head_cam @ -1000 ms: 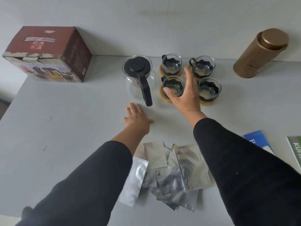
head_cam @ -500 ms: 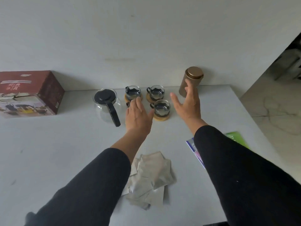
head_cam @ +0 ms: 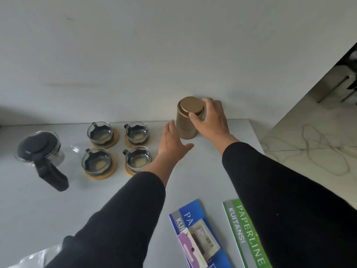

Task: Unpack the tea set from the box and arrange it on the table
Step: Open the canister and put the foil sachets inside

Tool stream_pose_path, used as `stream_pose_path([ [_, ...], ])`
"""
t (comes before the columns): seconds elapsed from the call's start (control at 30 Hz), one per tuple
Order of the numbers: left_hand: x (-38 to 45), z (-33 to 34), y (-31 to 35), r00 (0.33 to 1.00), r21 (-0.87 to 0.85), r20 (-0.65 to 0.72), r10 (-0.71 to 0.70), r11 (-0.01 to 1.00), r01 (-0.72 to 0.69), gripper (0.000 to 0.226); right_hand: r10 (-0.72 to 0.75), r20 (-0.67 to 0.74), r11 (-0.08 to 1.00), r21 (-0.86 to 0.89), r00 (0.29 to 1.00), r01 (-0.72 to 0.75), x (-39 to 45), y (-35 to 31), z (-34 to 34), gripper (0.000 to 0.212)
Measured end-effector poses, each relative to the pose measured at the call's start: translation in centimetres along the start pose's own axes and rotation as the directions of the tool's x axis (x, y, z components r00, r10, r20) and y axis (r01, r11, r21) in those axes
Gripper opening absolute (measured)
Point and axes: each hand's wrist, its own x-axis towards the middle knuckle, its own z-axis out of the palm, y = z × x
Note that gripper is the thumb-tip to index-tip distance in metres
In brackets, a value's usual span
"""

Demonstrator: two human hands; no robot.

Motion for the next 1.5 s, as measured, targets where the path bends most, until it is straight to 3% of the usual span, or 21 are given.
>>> stream_pose_path([
  [0.2,5.5,2.1,0.8,0.988,-0.287,-0.069,-0.14,0.951,0.115,0.119,-0.032,0.145,0.999,-0.015,0.989,0.035,4.7,1.3,3.2,0.077],
  [0.3,7.1,2.8,1.1,0.987,-0.327,-0.121,-0.105,0.943,0.06,0.12,-0.057,0.127,0.998,-0.028,0.99,0.061,5.3,1.7,4.4,0.081],
  [0.4,7.9,3.2,2.1,0.981,-0.354,-0.173,-0.086,0.935,0.02,0.11,-0.063,0.081,0.998,-0.018,0.995,0.065,5.4,2.0,4.8,0.084],
  [0.57,7.8,3.8,2.1,0.971,-0.494,-0.148,-0.188,0.864,0.092,0.076,-0.123,0.04,0.989,-0.077,0.992,0.126,5.9,2.1,4.6,0.078],
  [0.77,7.9,3.8,1.9,0.976,-0.515,-0.13,-0.173,0.853,0.083,0.079,-0.157,0.074,0.975,-0.145,0.985,0.167,6.4,1.9,4.0,0.077],
  [1.07,7.9,4.1,1.5,0.98,-0.519,-0.13,-0.151,0.852,0.063,0.093,-0.083,0.191,0.996,0.0,0.978,0.085,7.4,1.8,2.5,0.078],
  [1.2,7.7,3.9,1.5,0.979,-0.489,-0.103,-0.173,0.866,0.101,0.093,-0.097,0.098,0.995,0.043,0.99,0.093,6.6,1.7,2.3,0.074],
  [1.33,6.1,3.5,0.4,0.98,-0.312,-0.095,-0.173,0.94,0.136,0.094,-0.151,-0.073,0.986,0.055,0.986,0.155,4.6,2.2,1.7,0.075],
  [1.5,1.4,4.1,-2.0,0.991,-0.059,-0.012,-0.131,0.99,0.13,0.068,-0.094,-0.117,0.988,0.115,0.989,0.108,-0.7,3.5,1.6,0.079],
])
